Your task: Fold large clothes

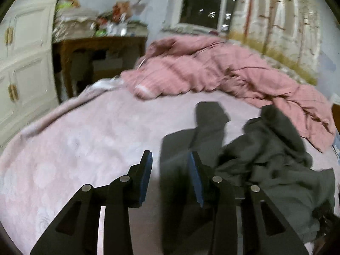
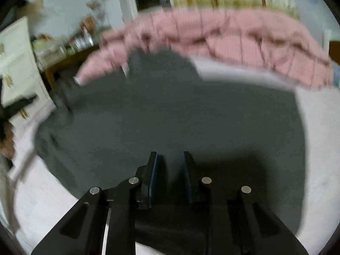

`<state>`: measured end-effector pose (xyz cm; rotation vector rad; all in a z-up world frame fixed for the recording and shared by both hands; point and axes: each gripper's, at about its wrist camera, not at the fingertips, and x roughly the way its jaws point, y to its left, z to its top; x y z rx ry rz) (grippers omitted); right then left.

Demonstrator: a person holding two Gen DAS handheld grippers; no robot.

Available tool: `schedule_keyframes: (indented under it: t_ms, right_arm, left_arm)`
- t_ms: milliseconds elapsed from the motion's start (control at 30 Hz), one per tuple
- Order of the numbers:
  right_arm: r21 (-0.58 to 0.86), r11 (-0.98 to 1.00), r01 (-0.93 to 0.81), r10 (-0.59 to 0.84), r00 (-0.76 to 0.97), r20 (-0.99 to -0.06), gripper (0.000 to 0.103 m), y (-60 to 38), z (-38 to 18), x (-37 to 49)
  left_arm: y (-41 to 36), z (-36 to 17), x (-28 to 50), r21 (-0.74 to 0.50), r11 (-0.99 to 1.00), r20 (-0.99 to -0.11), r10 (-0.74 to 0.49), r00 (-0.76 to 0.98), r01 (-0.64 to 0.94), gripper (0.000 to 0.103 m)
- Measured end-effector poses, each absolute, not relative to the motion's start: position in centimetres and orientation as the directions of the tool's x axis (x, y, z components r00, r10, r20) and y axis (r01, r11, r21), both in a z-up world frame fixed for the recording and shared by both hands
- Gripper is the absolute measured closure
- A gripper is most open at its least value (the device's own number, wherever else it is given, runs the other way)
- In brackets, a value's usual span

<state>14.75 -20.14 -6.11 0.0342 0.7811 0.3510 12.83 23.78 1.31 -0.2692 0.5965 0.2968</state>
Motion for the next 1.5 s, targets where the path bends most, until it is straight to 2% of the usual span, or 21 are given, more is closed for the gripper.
schedule_keyframes:
  t_ms: [67, 167, 300, 433, 600, 667, 700, 733, 800, 1000, 1100, 1167, 1267, 1333, 1400, 1500]
  right_arm:
    - [0.227, 0.926, -0.302, 0.374, 0.655, -0.656, 0.080, -21.1, -5.5, 14.8]
    - [0.304, 0.906, -0.295, 0.423, 0.648, -0.634, 0.080, -22.2, -5.9, 14.9]
    - [0.256, 0.918, -0.303, 0.396, 0.671, -0.627, 0.079, -21.6, -5.6, 14.4]
    - [0.235, 0.916, -0.324, 0.399, 0.678, -0.618, 0.079, -21.3, -5.4, 14.0]
    - [0.219, 0.919, -0.326, 0.390, 0.683, -0.618, 0.078, -21.3, -5.3, 13.3]
    - [0.213, 0.920, -0.328, 0.387, 0.685, -0.617, 0.078, -21.3, -5.2, 13.2]
    - [0.210, 0.921, -0.328, 0.385, 0.687, -0.617, 0.078, -21.2, -5.2, 13.1]
    - [0.208, 0.921, -0.328, 0.384, 0.688, -0.616, 0.078, -21.3, -5.2, 13.1]
    - [0.202, 0.923, -0.328, 0.381, 0.691, -0.615, 0.078, -21.2, -5.1, 13.0]
    - [0.201, 0.924, -0.324, 0.377, 0.694, -0.614, 0.078, -21.4, -5.0, 12.9]
    - [0.201, 0.924, -0.324, 0.377, 0.693, -0.614, 0.078, -21.4, -5.0, 12.9]
    - [0.202, 0.925, -0.323, 0.376, 0.692, -0.615, 0.078, -21.5, -5.0, 13.0]
    - [0.204, 0.924, -0.323, 0.377, 0.689, -0.619, 0.078, -21.6, -5.0, 13.1]
    - [0.202, 0.924, -0.324, 0.376, 0.688, -0.621, 0.078, -21.5, -5.0, 13.2]
    - [0.200, 0.925, -0.323, 0.374, 0.686, -0.624, 0.078, -21.5, -5.1, 13.3]
    - [0.200, 0.925, -0.322, 0.374, 0.685, -0.625, 0.078, -21.4, -5.1, 13.3]
  left_arm:
    - [25.1, 0.4, 12.8, -0.213, 0.898, -0.611, 0.186, 0.769, -0.386, 0.068]
    - [27.1, -0.9, 13.2, -0.325, 0.869, -0.643, 0.087, 0.761, -0.374, 0.068]
    - [28.3, -3.3, 15.0, -0.435, 0.837, -0.680, -0.064, 0.731, -0.332, 0.066]
    - [28.5, -5.8, 16.7, -0.493, 0.786, -0.721, -0.129, 0.681, -0.373, 0.067]
    - [26.4, -5.6, 17.3, -0.372, 0.855, -0.743, -0.041, 0.668, -0.361, 0.064]
    - [25.8, -5.6, 17.3, -0.328, 0.872, -0.747, -0.004, 0.665, -0.364, 0.067]
    - [25.5, -5.4, 17.1, -0.302, 0.878, -0.743, 0.027, 0.669, -0.372, 0.077]
    - [25.2, -5.3, 17.1, -0.279, 0.887, -0.737, 0.048, 0.675, -0.368, 0.099]
    - [24.3, -4.4, 16.6, -0.228, 0.900, -0.706, 0.109, 0.699, -0.371, 0.101]
    - [22.5, 3.1, 9.7, -0.268, 0.914, -0.454, 0.160, 0.877, -0.306, 0.102]
    - [22.0, 5.8, 5.4, -0.264, 0.904, -0.379, 0.224, 0.898, -0.337, 0.102]
    - [22.7, 6.1, 3.9, -0.296, 0.876, -0.400, 0.247, 0.882, -0.380, 0.102]
    - [25.2, 4.1, 3.7, -0.341, 0.818, -0.495, 0.262, 0.828, -0.463, 0.101]
    - [27.1, 2.4, 4.2, -0.319, 0.777, -0.543, 0.319, 0.777, -0.543, 0.101]
    - [28.6, 2.0, 4.5, -0.323, 0.761, -0.556, 0.328, 0.764, -0.562, 0.096]
    - [29.1, 2.5, 4.5, -0.374, 0.801, -0.509, 0.244, 0.825, -0.467, 0.083]
